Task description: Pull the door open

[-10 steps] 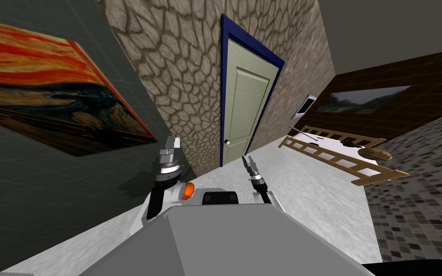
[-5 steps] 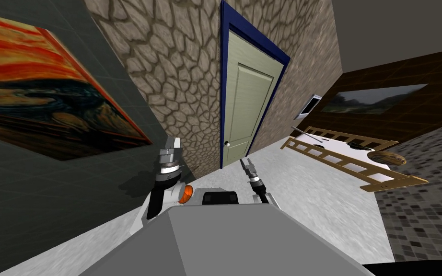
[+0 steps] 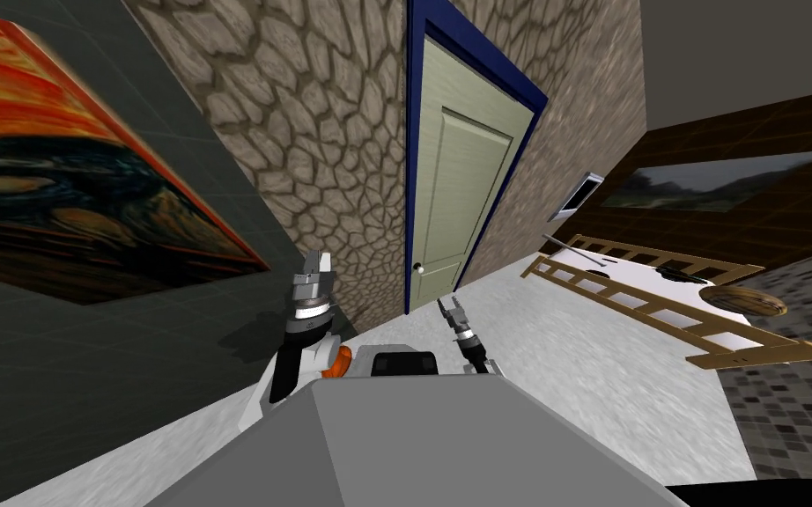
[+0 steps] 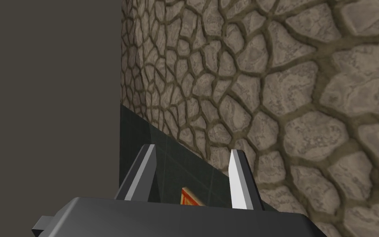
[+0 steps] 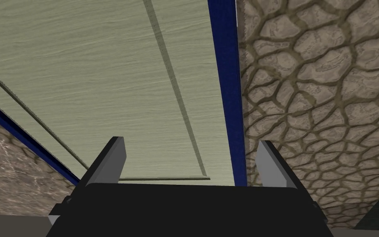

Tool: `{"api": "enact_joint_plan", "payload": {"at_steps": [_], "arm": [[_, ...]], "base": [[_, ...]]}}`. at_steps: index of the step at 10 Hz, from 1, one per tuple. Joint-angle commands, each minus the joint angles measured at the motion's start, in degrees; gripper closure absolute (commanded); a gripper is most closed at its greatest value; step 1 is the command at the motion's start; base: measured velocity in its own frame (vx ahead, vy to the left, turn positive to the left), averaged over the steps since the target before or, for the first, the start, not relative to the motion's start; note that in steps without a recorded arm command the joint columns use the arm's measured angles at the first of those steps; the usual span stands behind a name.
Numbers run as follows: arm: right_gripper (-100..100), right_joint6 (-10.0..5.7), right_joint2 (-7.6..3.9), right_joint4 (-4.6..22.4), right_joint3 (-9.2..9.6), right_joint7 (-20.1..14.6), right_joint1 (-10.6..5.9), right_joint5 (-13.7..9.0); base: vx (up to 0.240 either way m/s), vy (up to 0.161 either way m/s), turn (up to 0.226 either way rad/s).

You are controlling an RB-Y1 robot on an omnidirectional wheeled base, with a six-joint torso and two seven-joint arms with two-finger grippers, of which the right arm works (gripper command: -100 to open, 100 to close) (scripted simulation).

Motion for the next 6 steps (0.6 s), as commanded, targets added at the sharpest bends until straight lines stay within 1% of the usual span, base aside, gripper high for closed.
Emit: {"api": "enact_joint_plan", "payload": {"at_steps": [1, 6], "arm": [[-100, -0.58, 0.26, 1.8, -0.13, 1.6, -0.38, 1.1], [-100, -2.41, 1.15, 6.7, -0.57, 5.9, -0.89, 4.1]], "base": [[0.105, -0.029, 0.027], [0.097, -0.014, 0.028]]}}
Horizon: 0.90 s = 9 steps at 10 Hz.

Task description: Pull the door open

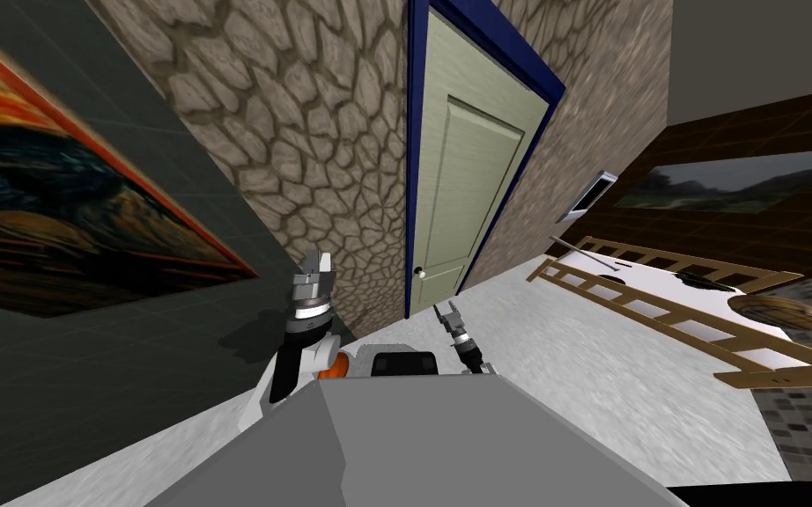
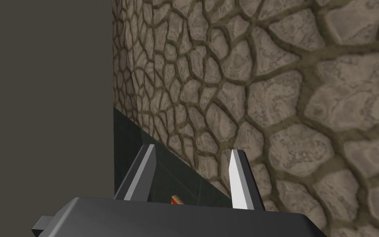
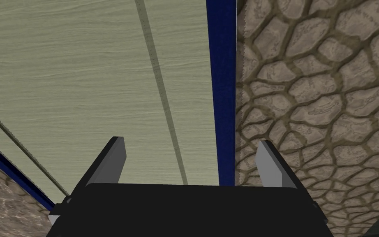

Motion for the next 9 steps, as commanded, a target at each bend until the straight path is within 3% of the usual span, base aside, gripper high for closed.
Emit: {"api": "enact_joint_plan", "payload": {"at_steps": [1, 9], "arm": [[-100, -1.23, 0.59, 2.4, -0.21, 2.3, 0.06, 1.5], [-100, -4.35, 3.01, 10.8, -0.96, 9.5, -0.81, 6.6]], "base": [[0.126, 0.004, 0.037], [0.138, -0.031, 0.023]]}}
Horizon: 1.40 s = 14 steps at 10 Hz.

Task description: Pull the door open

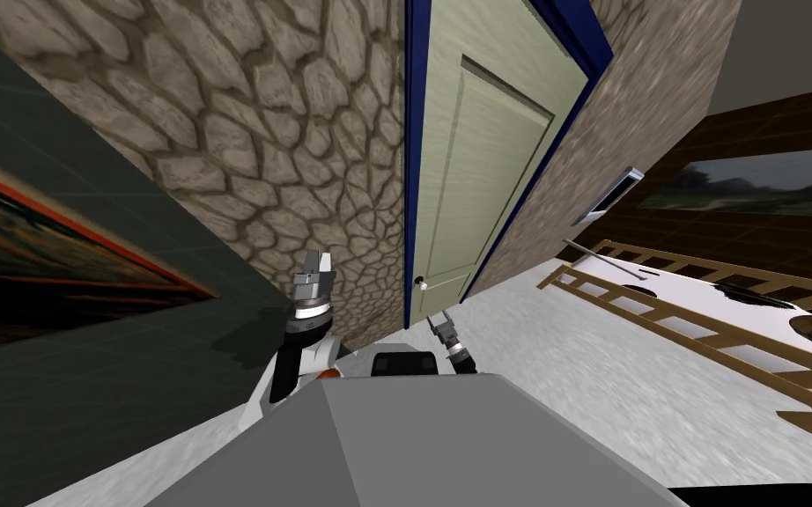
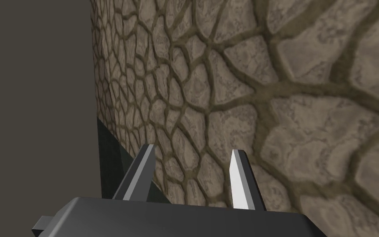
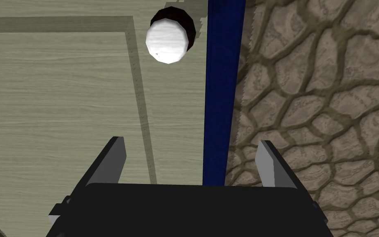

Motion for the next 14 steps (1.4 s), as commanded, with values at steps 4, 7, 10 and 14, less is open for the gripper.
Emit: {"api": "enact_joint_plan", "payload": {"at_steps": [4, 7, 10, 14], "arm": [[-100, -1.87, 2.0, 4.7, -0.37, 4.3, -0.38, 2.9], [-100, -1.55, -0.43, 5.9, -1.28, 3.7, -1.95, 1.3], [-100, -1.53, -3.14, 8.7, -2.88, 3.4, -4.4, -0.9], [-100, -1.5, -6.1, 13.2, -5.49, 2.9, -8.37, -4.5]], "base": [[0.169, -0.085, 0.007], [-0.008, 0.016, 0.077], [-0.073, 0.104, 0.114], [0.022, 0.093, 0.129]]}}
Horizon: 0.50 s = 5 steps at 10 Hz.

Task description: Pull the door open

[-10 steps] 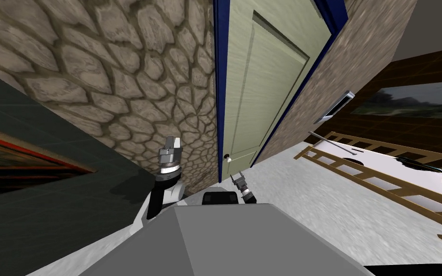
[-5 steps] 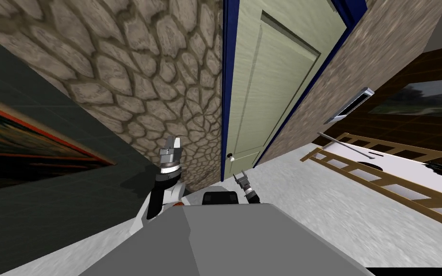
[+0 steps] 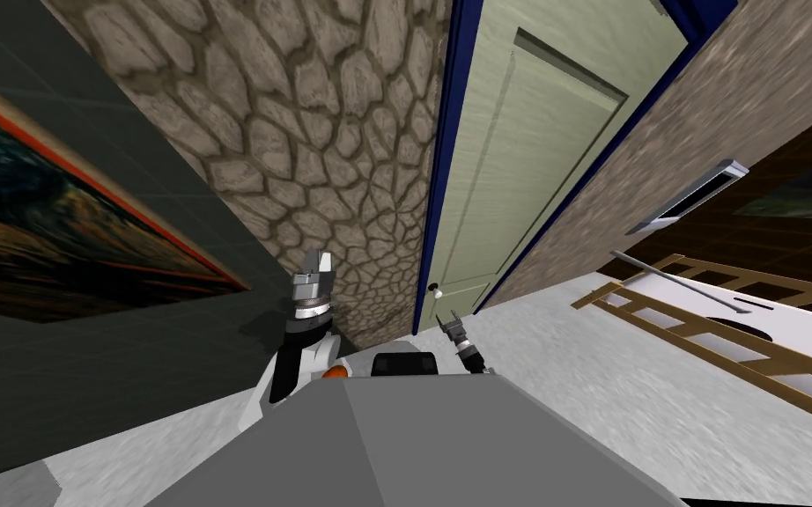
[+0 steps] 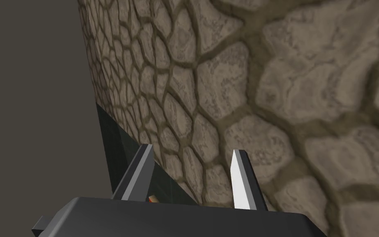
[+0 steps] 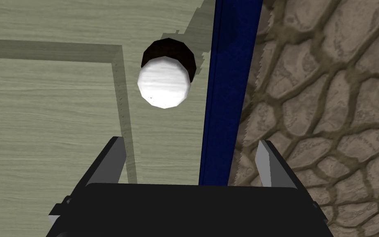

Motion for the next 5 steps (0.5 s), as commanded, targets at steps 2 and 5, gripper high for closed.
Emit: {"api": "enact_joint_plan", "payload": {"at_steps": [2, 5], "arm": [[-100, -0.2, -1.34, 2.8, -1.46, -0.3, -2.25, -1.9], [-100, -0.19, -1.97, 4.3, -2.36, -0.5, -3.63, -3.2]], "base": [[0.139, 0.063, 0.095], [0.198, 0.02, 0.066]]}}
